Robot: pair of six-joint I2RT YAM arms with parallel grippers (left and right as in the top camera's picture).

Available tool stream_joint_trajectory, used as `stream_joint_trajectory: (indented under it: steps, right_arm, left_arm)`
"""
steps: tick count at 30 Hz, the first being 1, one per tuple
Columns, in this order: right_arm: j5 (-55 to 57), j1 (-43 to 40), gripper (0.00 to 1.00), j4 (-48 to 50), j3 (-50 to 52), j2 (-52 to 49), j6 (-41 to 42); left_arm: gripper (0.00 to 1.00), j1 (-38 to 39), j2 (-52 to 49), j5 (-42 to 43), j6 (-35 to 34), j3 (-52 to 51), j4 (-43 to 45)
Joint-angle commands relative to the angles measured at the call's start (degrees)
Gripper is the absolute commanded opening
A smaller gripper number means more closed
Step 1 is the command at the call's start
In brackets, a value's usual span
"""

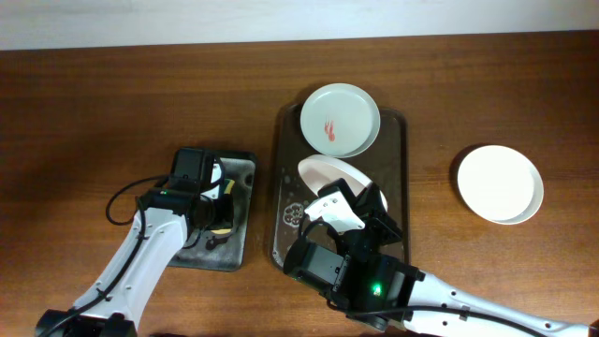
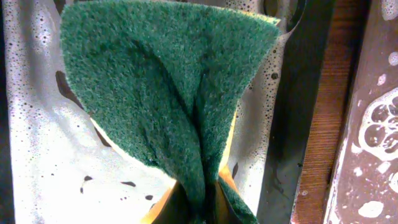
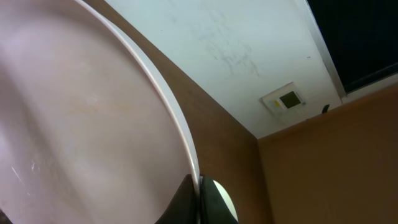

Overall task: Clean dirty plates on tray and stack at the side
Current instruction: 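Carry the cleaned plate right with the right gripper and stack it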

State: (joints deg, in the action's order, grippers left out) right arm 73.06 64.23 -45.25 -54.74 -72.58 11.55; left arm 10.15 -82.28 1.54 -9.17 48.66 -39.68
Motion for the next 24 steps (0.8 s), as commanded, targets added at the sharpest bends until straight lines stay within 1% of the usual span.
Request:
stream_joint_trajectory:
  steps: [1, 4, 5, 7, 8, 9, 13, 15, 17, 19, 22, 23, 24]
  right_arm:
    - [2.3, 0.3, 0.04, -0.1, 0.1, 0.6, 0.3]
    - [1.6, 0.0, 0.04, -0.2, 0.1, 0.6, 3.4]
    - [-0.9, -0.6, 0.04, -0.2, 0.1, 0.6, 4.8]
    - [-14.5, -4.5, 0.04, -0.4, 0.1, 0.2, 9.8]
    - [-21.8, -7.8, 0.04, -0.6, 0.1, -0.5, 11.8]
    - [-36.3, -15.5, 0.04, -0.6, 0.1, -1.0, 11.9]
    - [-58.5, -33.4, 0.04, -1.1, -1.0, 1.9, 11.9]
    - [-75.4, -51.6, 0.04, -0.9, -1.5, 3.6, 11.8]
    - [-81.7, -61.5, 0.04, -1.0, -1.5, 3.1, 11.2]
    - [-86.0, -74.1, 0.04, -0.4, -1.5, 1.5, 11.3]
    - [-86.4, -89.1, 0.04, 3.3, -1.5, -2.6, 13.5]
    - [-86.4, -93.4, 0.04, 4.8, -1.5, -4.3, 15.1]
    - [-86.4, -96.0, 0.04, 5.7, -1.5, -5.7, 16.4]
  left_arm:
    - [0.0, -0.2, 0.1, 0.7, 1.0, -0.1, 0.2]
    - [0.0, -0.2, 0.1, 0.7, 1.0, -0.1, 0.2]
    - [0.0, -0.2, 0.1, 0.7, 1.0, -0.1, 0.2]
    - [0.0, -0.2, 0.1, 0.7, 1.0, -0.1, 0.2]
    - [0.0, -0.2, 0.1, 1.0, 0.9, -0.1, 0.2]
    - [0.0, -0.2, 0.1, 2.3, 0.9, -0.1, 0.2]
    - [0.0, -0.2, 0.1, 2.3, 1.0, -0.1, 0.5]
    - [0.0, -0.2, 0.1, 2.3, 1.0, -0.1, 0.5]
    - [0.0, -0.2, 0.1, 2.3, 1.0, -0.1, 0.4]
    - [0.0, -0.2, 0.1, 2.3, 1.0, -0.1, 0.4]
    - [0.0, -0.2, 0.1, 2.3, 1.0, -0.1, 0.4]
    - [0.0, -0.2, 0.1, 2.3, 1.0, -0.1, 0.4]
    - [0.0, -0.2, 0.1, 2.3, 1.0, -0.1, 0.4]
